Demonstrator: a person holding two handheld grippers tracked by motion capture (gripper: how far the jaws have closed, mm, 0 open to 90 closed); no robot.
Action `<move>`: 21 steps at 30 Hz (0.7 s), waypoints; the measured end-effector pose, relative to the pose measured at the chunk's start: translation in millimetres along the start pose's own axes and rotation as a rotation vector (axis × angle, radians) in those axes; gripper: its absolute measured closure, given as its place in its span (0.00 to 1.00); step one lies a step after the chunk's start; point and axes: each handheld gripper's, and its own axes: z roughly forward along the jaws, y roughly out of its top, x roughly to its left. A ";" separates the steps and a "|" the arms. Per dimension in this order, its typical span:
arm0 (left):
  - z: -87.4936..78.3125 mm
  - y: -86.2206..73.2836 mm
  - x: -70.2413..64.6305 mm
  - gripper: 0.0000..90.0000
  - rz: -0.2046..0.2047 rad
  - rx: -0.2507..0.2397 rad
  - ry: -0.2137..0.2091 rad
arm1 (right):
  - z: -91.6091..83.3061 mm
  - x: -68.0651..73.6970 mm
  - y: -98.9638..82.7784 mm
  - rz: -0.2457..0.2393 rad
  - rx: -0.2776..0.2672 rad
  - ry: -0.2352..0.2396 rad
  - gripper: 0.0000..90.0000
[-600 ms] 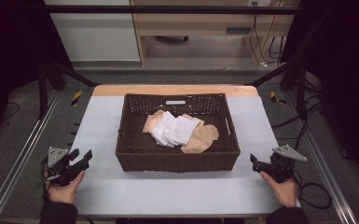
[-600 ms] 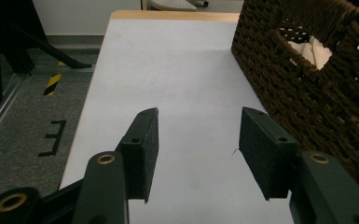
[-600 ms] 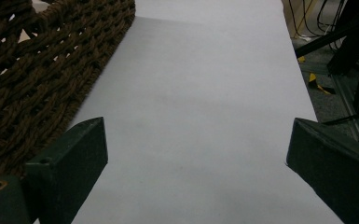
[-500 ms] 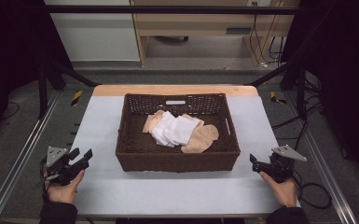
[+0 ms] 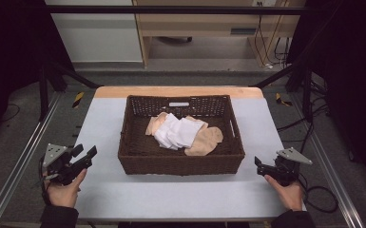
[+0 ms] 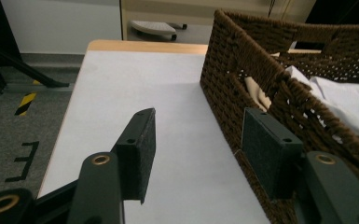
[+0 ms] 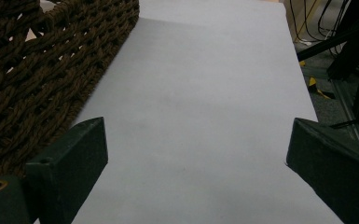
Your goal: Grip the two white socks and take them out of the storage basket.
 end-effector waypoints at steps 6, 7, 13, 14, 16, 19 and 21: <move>-4.8 12.7 -7.2 0.48 0.021 -0.016 -0.015 | 0.6 0.0 0.0 -0.006 0.004 0.001 0.07; -4.8 12.7 -7.2 0.48 0.021 -0.016 -0.015 | 0.6 0.0 0.0 -0.006 0.004 0.001 0.07; -4.0 26.5 -19.0 0.47 0.039 -0.035 -0.043 | 1.2 0.6 -0.4 -0.011 0.008 0.001 0.06; -3.9 28.6 -21.8 0.47 0.040 -0.038 -0.046 | 1.8 0.7 -0.5 -0.017 0.008 0.002 0.06; -3.1 34.7 -30.0 0.47 0.060 -0.045 -0.066 | 1.8 1.0 -0.5 -0.015 0.008 0.004 0.06; -1.8 39.1 -35.3 0.47 0.067 -0.051 -0.079 | 1.3 0.8 -0.3 -0.010 0.008 0.008 0.06; 0.2 43.7 -40.0 0.47 0.067 -0.057 -0.092 | 1.3 0.7 -0.3 -0.009 0.006 0.007 0.06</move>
